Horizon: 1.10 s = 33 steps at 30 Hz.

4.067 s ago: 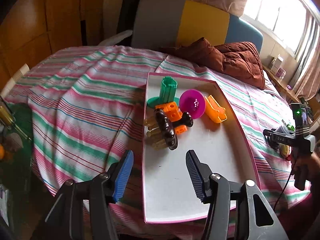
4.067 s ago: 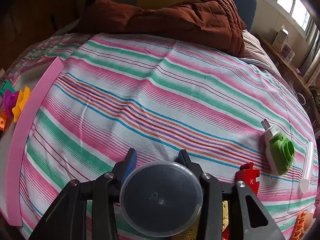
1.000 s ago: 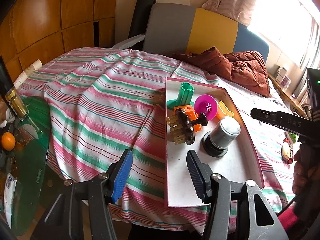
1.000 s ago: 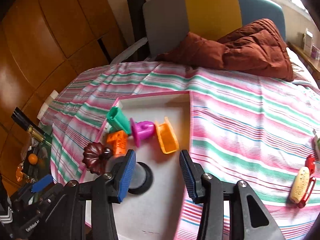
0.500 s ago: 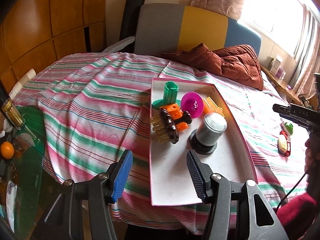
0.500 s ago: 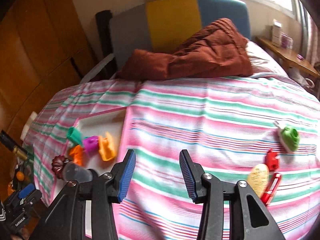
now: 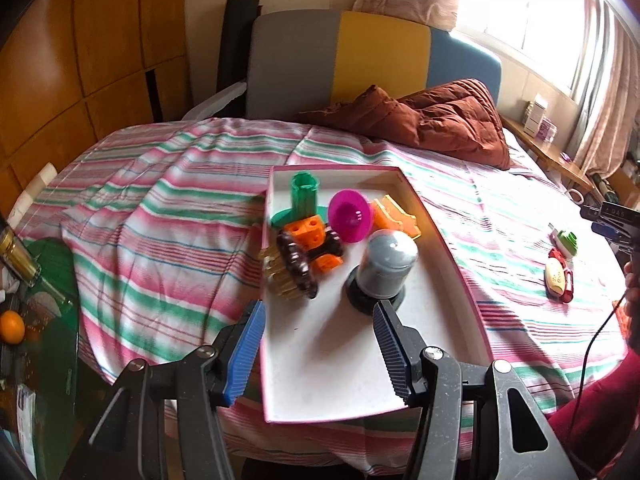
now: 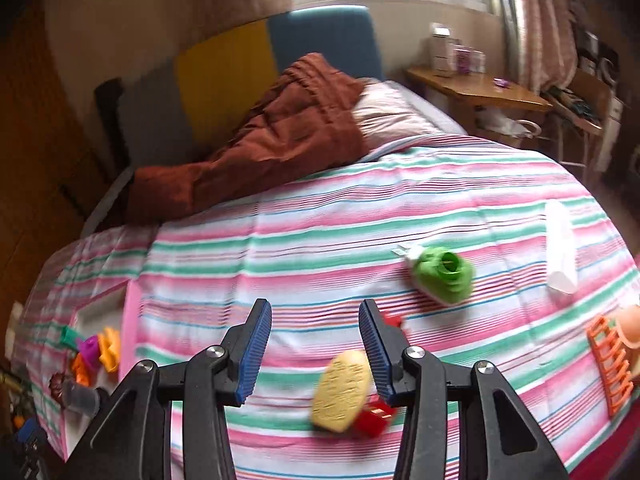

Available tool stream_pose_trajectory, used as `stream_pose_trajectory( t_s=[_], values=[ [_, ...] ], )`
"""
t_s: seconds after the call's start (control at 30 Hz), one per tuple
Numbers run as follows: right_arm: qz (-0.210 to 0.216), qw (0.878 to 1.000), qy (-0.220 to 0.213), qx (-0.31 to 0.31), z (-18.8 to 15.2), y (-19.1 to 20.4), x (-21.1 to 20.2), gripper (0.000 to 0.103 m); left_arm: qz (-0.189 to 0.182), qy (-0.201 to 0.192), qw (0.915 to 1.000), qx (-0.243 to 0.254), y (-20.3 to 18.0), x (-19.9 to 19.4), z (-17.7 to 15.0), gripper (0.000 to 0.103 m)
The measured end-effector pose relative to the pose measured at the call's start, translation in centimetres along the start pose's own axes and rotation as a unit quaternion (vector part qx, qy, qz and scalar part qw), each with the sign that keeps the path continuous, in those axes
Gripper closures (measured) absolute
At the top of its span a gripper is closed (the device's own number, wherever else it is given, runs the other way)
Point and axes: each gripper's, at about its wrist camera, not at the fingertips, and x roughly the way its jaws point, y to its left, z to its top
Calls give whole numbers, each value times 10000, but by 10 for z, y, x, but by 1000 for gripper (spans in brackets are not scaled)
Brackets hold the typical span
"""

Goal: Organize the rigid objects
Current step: 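Lower the black cylinder into the tray and open the right gripper, then move the left gripper to the yellow egg-shaped sponge and grasp it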

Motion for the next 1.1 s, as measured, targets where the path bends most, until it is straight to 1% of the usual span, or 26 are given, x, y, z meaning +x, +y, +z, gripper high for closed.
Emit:
stream_pose_trajectory(
  t_s=[0.1,0.2,0.27,0.3,0.33,0.37,0.43,0.5,0.6,0.8,0.9,1.03,1.07,1.1],
  values=[
    [-291,9986,-121,419,4,-31,-1,57,-48,-6,9999,130,-11,1,3,46],
    [-514,9945,-243,878,0,-61,-2,57,-112,1,9996,275,-24,4,8,46],
    [-583,9901,-194,1262,-8,-81,1,57,-159,4,9991,390,-34,7,11,46],
    [-557,9868,-39,1521,-10,-91,4,57,-178,5,9989,443,-39,8,12,46],
    [-417,9828,-49,1798,-11,-100,4,57,-204,16,9985,501,-44,10,13,46],
    [-381,9801,-100,1947,-11,-105,1,57,-239,31,9982,551,-50,12,15,46],
    [-410,9772,-170,2077,-11,-111,-2,57,-310,69,9973,666,-62,17,18,46],
    [-287,9745,-178,2217,-13,-114,-3,57,-390,107,9961,785,-74,22,20,46],
    [-232,9729,-199,2294,-13,-116,-5,57,-514,145,9939,963,-92,29,24,46],
    [-98,9676,-168,2516,-16,-124,-4,57,-809,281,9871,1351,-137,46,29,46],
    [-35,9638,-173,2659,-18,-129,-5,57,-991,409,9826,1515,-159,57,30,46],
    [35,9591,-169,2826,-20,-135,-6,57,-1323,539,9728,1824,-196,70,31,46],
    [58,9583,-159,2851,-20,-135,-5,57,-1407,581,9703,1878,-205,74,31,44],
    [79,9579,-143,2866,-20,-136,-5,57,-1530,643,9671,1929,-216,78,32,41]
  ],
)
